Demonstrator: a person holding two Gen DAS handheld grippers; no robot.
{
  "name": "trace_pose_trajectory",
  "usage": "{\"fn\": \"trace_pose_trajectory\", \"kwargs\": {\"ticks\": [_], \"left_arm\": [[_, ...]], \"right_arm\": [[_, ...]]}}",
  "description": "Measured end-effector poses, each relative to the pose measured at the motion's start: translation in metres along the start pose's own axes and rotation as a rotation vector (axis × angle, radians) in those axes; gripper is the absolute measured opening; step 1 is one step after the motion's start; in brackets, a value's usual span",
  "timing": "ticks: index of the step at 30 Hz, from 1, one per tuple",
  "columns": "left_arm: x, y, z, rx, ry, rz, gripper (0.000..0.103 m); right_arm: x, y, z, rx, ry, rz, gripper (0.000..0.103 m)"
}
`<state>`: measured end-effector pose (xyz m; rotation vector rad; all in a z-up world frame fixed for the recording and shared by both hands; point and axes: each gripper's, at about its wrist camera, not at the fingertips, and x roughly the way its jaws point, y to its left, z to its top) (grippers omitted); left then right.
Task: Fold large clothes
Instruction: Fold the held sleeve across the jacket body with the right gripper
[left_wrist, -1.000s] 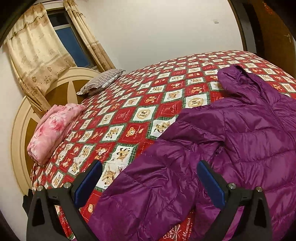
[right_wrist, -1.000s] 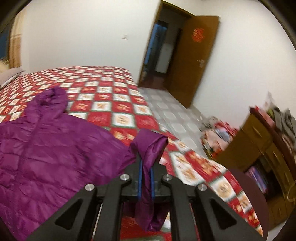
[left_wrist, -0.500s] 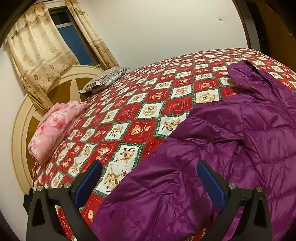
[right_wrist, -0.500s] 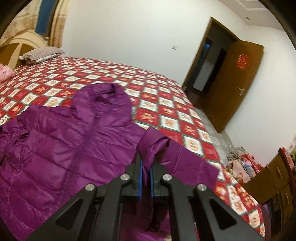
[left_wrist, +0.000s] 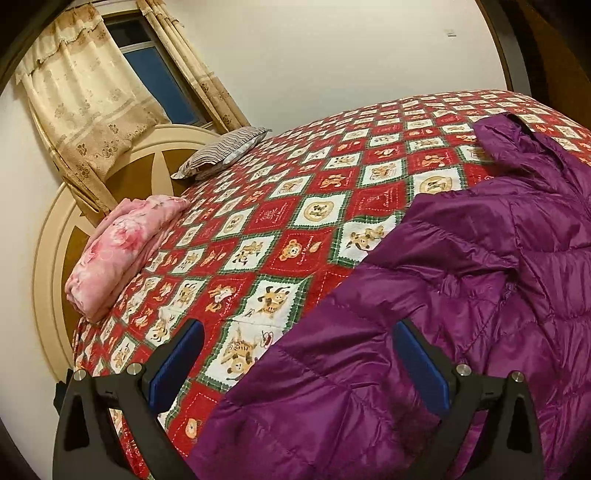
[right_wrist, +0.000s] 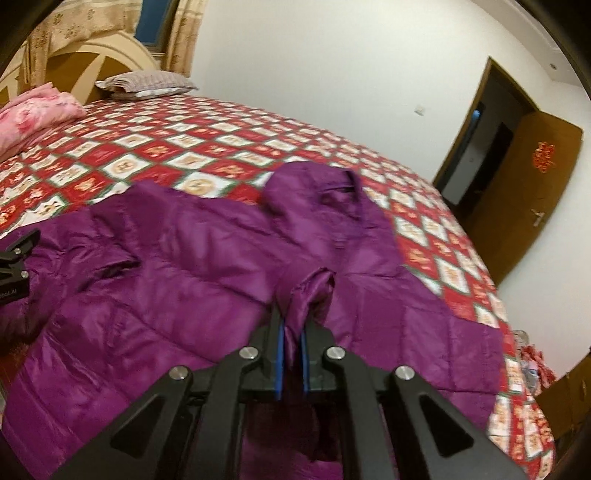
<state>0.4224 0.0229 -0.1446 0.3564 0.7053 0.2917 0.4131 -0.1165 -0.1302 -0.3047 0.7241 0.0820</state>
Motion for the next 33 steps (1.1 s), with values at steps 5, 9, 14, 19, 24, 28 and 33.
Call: {"fn": "trace_pose_trajectory", "kwargs": {"ticks": [5,9,14,19,24,28,33], "left_arm": [[-0.014,-0.006,0.012,0.0,-0.027,0.005,0.102],[-0.035,-0.02,0.029,-0.02,-0.065,-0.019,0.102],[-0.068,-0.066,0.051,0.012,-0.127,-0.086,0.102],[-0.097,-0.118,0.064,0.059,-0.178,-0.145,0.102],[-0.083,-0.168,0.06,0.18,-0.207,-0.047,0.102],[-0.033,-0.185,0.037,0.296,-0.132,0.102,0.102],[-0.012,-0.164,0.024,0.251,-0.083,0.081,0.102]], "right_arm": [[-0.018,0.004,-0.007,0.012,-0.01,0.142,0.058],[-0.063,-0.039,-0.018,0.094,-0.071,0.21,0.06],[-0.086,-0.128,-0.039,0.261,-0.113,0.117,0.058],[-0.057,-0.234,-0.076,0.516,-0.03,-0.084,0.04],[-0.02,-0.273,-0.096,0.575,0.033,-0.156,0.04],[0.011,-0.265,-0.101,0.552,0.105,-0.089,0.038],[0.037,-0.227,-0.104,0.455,0.161,-0.047,0.038]]}}
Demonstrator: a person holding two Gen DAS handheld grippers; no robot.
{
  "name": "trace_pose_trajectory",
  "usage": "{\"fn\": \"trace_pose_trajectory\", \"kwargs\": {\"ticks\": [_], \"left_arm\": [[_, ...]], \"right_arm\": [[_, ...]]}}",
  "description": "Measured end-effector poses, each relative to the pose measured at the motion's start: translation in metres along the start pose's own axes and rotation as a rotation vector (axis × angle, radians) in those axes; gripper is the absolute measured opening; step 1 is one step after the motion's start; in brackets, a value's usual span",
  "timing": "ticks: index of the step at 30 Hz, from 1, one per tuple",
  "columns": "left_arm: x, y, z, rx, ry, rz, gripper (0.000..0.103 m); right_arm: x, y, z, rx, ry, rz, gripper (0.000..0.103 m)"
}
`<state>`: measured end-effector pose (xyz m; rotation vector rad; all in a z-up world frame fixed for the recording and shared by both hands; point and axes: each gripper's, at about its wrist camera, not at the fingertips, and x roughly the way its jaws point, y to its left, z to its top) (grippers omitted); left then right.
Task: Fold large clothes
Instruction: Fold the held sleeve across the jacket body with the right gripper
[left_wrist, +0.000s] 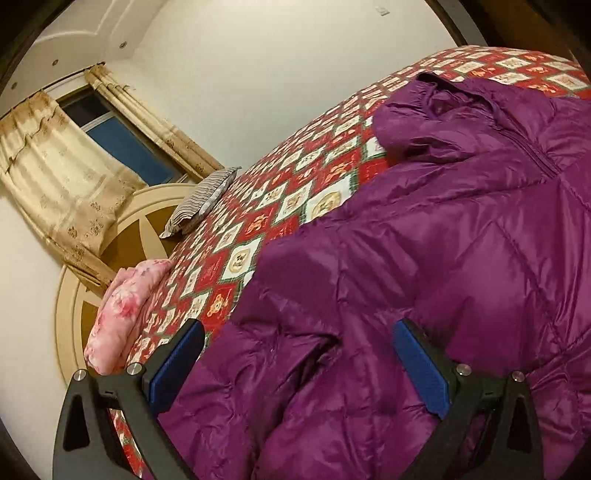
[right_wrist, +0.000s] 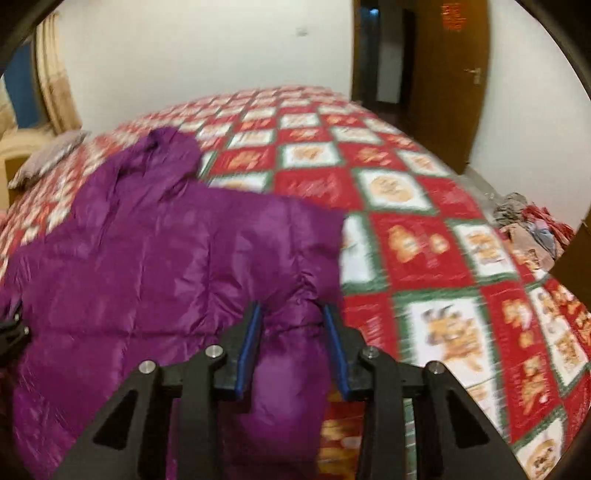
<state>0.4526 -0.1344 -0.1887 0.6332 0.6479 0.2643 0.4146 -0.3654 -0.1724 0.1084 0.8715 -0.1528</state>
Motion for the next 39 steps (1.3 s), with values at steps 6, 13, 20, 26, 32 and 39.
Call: {"fn": "trace_pose_trajectory", "kwargs": {"ticks": [6,13,20,26,32,39], "left_arm": [[-0.007,0.008,0.001,-0.032,-0.013,-0.032,0.102],[-0.036,0.027,0.029,-0.159,-0.103,-0.103,0.102],[0.024,-0.017,0.024,-0.08,0.053,-0.095,0.102],[0.025,-0.015,0.026,-0.084,0.053,-0.094,0.102],[-0.038,0.037,0.026,-0.179,-0.076,-0.167,0.102],[-0.035,-0.006,0.003,-0.096,0.007,-0.231,0.102]], "right_arm": [[0.006,-0.001,-0.005,-0.04,0.014,-0.023,0.038],[-0.045,-0.014,0.026,0.048,-0.175,-0.035,0.038],[0.021,-0.002,0.039,0.022,-0.021,-0.058,0.035],[0.035,0.002,0.024,-0.029,-0.003,-0.079,0.035],[-0.032,-0.002,0.029,0.015,-0.051,-0.005,0.042],[-0.042,0.036,-0.015,-0.075,-0.051,0.046,0.043]]}}
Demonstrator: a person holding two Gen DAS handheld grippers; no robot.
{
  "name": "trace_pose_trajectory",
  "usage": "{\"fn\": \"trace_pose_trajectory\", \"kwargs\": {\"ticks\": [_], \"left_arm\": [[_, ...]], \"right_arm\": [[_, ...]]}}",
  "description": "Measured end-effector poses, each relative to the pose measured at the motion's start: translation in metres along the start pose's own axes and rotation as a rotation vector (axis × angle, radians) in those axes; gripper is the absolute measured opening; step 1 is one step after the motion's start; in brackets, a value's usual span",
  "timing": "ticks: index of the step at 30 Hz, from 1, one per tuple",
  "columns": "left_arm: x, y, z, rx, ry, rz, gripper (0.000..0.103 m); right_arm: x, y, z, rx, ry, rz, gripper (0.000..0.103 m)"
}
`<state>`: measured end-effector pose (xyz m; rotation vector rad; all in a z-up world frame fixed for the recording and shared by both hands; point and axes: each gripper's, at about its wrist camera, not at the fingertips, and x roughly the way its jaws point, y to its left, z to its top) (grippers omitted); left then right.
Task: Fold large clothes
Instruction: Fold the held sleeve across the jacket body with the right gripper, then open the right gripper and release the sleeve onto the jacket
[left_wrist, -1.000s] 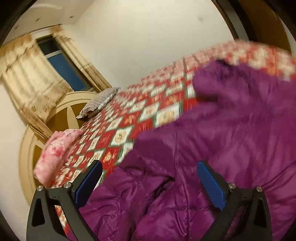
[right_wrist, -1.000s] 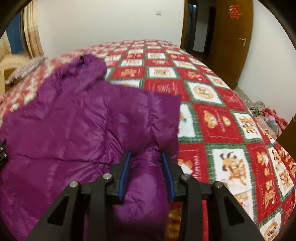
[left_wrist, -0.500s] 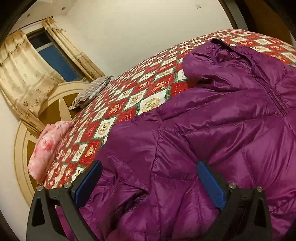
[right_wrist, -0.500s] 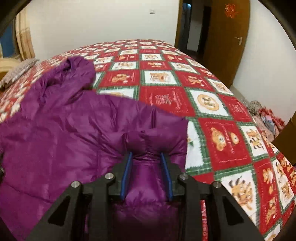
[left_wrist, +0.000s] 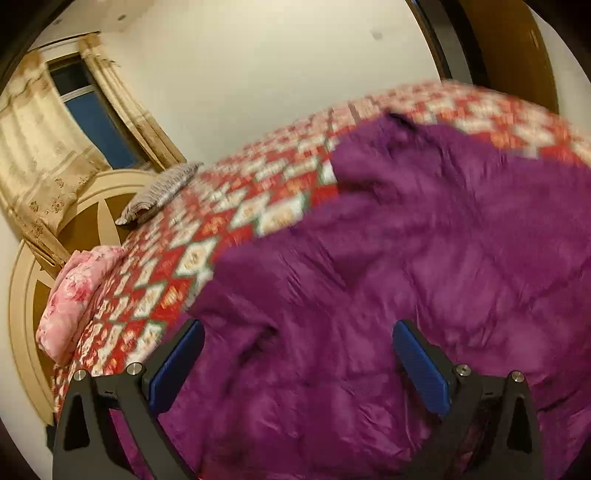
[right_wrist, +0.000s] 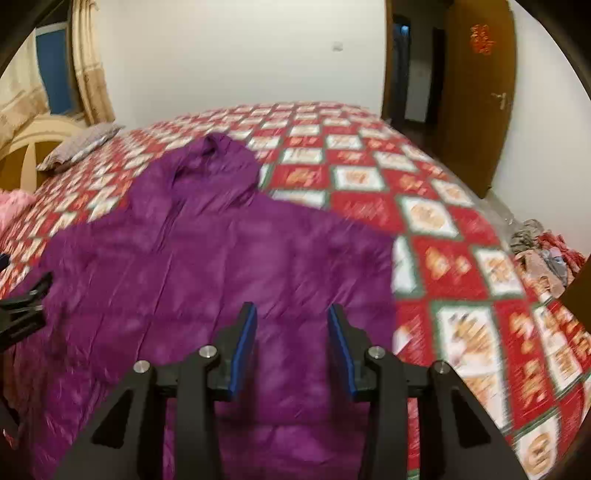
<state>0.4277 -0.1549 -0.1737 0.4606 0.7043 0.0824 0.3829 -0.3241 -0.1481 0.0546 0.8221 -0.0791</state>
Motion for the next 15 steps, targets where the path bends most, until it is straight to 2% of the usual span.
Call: {"fn": "trace_pose_trajectory", "kwargs": {"ticks": [2,7,12,15], "left_arm": [[0.009,-0.008,-0.01,-0.001,0.024,-0.006,0.102],[0.007,-0.017,-0.015,0.013,-0.008,0.02,0.102],[0.013,-0.009,-0.016,-0.035,0.009,-0.04,0.102],[0.014,-0.008,-0.017,-0.044,0.012,-0.051,0.102]], "right_arm": [[0.011,0.001,-0.01,0.011,0.015,-0.007,0.043],[0.026,0.003,-0.023,-0.003,0.013,-0.026,0.043],[0.03,0.004,-0.024,-0.009,0.012,-0.031,0.044],[0.028,0.005,-0.026,-0.013,0.009,-0.035,0.044]]}}
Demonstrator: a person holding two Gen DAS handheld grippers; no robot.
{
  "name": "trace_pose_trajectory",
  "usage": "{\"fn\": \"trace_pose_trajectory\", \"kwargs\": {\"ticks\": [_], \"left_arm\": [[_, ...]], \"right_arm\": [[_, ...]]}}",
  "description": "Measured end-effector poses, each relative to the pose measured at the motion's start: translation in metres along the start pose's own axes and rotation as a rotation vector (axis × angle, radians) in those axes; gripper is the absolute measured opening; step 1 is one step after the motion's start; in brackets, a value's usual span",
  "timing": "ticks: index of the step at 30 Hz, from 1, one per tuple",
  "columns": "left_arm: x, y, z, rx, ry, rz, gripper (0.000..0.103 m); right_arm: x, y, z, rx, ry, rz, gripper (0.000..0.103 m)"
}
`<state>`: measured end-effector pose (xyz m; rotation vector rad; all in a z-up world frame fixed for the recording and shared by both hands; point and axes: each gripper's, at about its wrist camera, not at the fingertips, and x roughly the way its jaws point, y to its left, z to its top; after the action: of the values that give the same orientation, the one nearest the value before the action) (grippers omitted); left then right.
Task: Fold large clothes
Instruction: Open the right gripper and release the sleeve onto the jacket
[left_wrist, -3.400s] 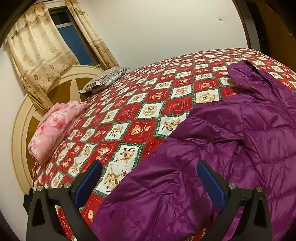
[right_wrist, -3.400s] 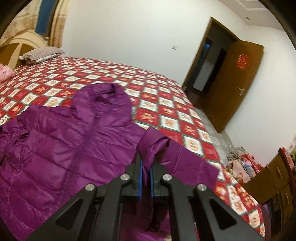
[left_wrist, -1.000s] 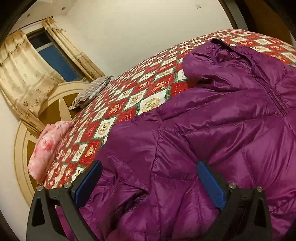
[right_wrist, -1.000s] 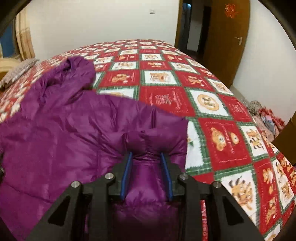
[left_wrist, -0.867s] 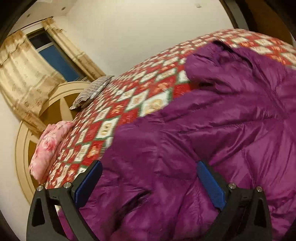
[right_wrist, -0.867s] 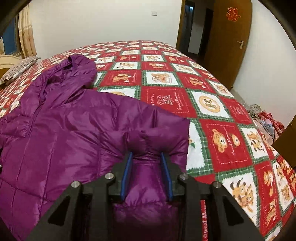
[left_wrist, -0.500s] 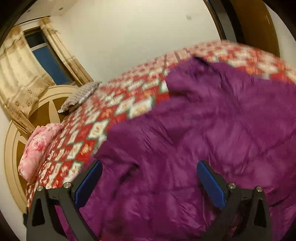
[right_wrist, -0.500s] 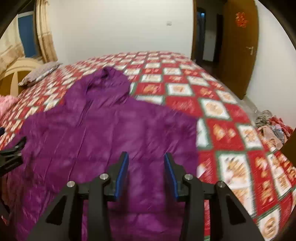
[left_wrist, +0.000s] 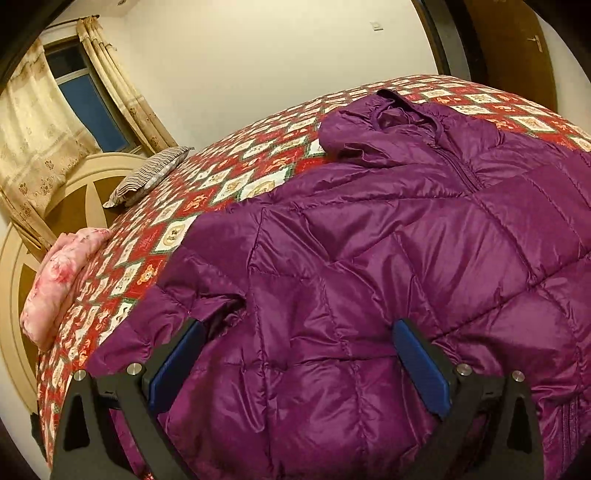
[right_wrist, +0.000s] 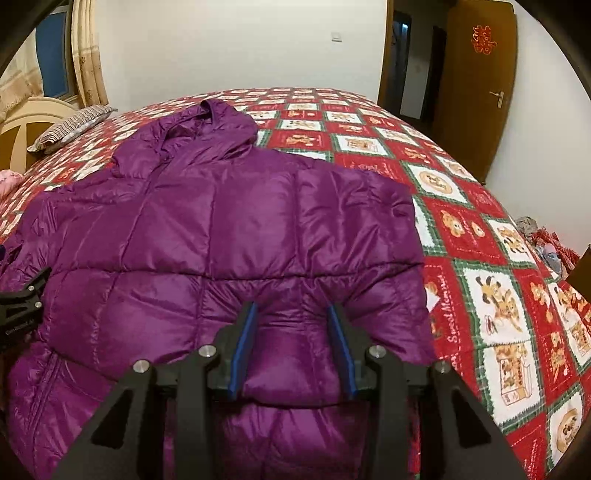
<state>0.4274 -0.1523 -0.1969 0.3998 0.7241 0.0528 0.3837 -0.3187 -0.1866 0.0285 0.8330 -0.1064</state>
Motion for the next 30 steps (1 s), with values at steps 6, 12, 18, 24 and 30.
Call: {"fn": "trace_pose_trajectory", "kwargs": {"ticks": [6,12,18,24,30], "left_arm": [[-0.0008,-0.0018,-0.0011,0.001,-0.01,0.007,0.102],[-0.0006,-0.0014,-0.0018,-0.003,-0.009,0.004,0.102],[0.0001,-0.001,-0.0016,-0.005,-0.009,0.0,0.102],[0.0002,-0.0013,-0.0018,-0.004,-0.008,0.001,0.102],[-0.0001,-0.0021,-0.002,0.003,-0.011,0.006,0.102]], "right_arm": [[0.0018,0.0042,-0.0005,-0.019,-0.002,-0.022,0.044],[0.0023,0.007,-0.0012,-0.034,-0.001,-0.041,0.044],[0.0028,0.0081,-0.0015,-0.04,-0.002,-0.049,0.044],[0.0031,0.0099,-0.0018,-0.049,-0.002,-0.06,0.044],[0.0034,0.0099,-0.0018,-0.049,-0.003,-0.061,0.044]]}}
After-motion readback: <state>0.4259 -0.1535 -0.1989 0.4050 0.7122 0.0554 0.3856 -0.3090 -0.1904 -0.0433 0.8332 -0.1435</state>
